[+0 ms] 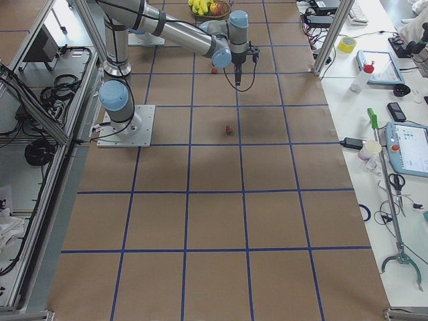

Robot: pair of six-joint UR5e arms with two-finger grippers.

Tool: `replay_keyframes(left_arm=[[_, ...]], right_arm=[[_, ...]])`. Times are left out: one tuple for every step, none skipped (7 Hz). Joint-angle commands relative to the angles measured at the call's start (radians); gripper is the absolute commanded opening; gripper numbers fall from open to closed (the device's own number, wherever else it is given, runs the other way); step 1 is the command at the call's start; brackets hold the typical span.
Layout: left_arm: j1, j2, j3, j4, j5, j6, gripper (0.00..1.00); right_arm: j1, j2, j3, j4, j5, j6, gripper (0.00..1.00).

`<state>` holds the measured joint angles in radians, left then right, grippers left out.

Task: Collect all strawberries into plate
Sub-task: 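Carry the strawberry with the right gripper and set it beside the first, then reach the right gripper to the farthest strawberry and grasp it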

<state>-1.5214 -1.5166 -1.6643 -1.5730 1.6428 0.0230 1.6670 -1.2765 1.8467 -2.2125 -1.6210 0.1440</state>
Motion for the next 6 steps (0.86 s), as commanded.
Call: replay_keyframes(left_arm=[[0.000, 0.000, 0.000, 0.001, 0.000, 0.000, 1.00], [0.001, 0.000, 0.000, -0.001, 0.002, 0.000, 1.00], [0.000, -0.002, 0.000, 0.001, 0.000, 0.000, 1.00], [0.001, 0.000, 0.000, 0.004, 0.000, 0.000, 1.00], [0.001, 0.000, 0.000, 0.001, 0.002, 0.000, 1.00], [0.001, 0.000, 0.000, 0.001, 0.000, 0.000, 1.00]], right_arm=[[-0.215, -0.009, 0.105, -0.072, -0.037, -0.182, 1.00], [-0.316, -0.006, 0.177, -0.201, -0.027, -0.217, 1.00], [-0.361, -0.001, 0.212, -0.272, -0.023, -0.227, 1.00], [-0.368, 0.003, 0.209, -0.276, -0.028, -0.227, 0.98], [-0.369, 0.003, 0.212, -0.270, -0.043, -0.228, 0.97], [-0.392, 0.003, 0.223, -0.257, -0.040, -0.225, 0.95]])
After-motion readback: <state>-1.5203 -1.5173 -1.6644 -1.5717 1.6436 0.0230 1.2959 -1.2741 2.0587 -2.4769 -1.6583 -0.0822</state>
